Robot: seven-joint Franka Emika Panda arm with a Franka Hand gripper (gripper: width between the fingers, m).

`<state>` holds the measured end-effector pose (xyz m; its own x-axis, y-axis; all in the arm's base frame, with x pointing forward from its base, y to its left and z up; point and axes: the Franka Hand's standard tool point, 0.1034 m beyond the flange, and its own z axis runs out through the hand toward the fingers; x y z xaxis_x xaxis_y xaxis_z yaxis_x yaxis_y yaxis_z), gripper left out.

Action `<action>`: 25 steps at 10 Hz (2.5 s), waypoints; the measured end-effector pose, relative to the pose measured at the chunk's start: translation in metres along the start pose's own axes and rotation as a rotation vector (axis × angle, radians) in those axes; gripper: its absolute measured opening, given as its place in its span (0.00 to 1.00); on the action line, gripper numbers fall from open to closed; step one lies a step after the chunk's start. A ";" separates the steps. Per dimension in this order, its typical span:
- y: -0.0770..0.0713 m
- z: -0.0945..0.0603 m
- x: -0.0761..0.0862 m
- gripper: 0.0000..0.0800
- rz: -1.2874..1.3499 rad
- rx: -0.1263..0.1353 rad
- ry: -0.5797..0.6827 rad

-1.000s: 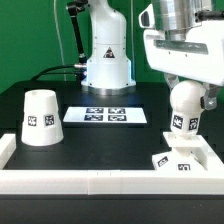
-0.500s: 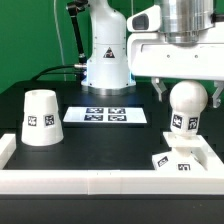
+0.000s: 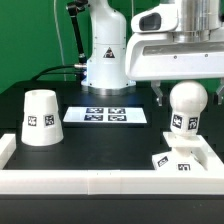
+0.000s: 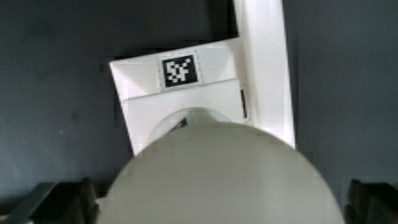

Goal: Assemble lamp

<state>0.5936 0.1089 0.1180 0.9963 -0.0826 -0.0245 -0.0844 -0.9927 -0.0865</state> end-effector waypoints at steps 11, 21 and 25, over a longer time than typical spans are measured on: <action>-0.005 -0.002 0.002 0.87 -0.974 -0.061 0.023; 0.005 -0.002 0.007 0.72 -1.174 -0.080 -0.004; 0.004 -0.002 0.007 0.72 -0.797 -0.077 0.013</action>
Offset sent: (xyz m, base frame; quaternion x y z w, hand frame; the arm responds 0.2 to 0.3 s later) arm 0.0045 -0.0137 0.0058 -0.0683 0.0628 -0.3781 0.9211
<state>0.6002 0.1043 0.1195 0.7561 0.6539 0.0272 0.6542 -0.7563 -0.0043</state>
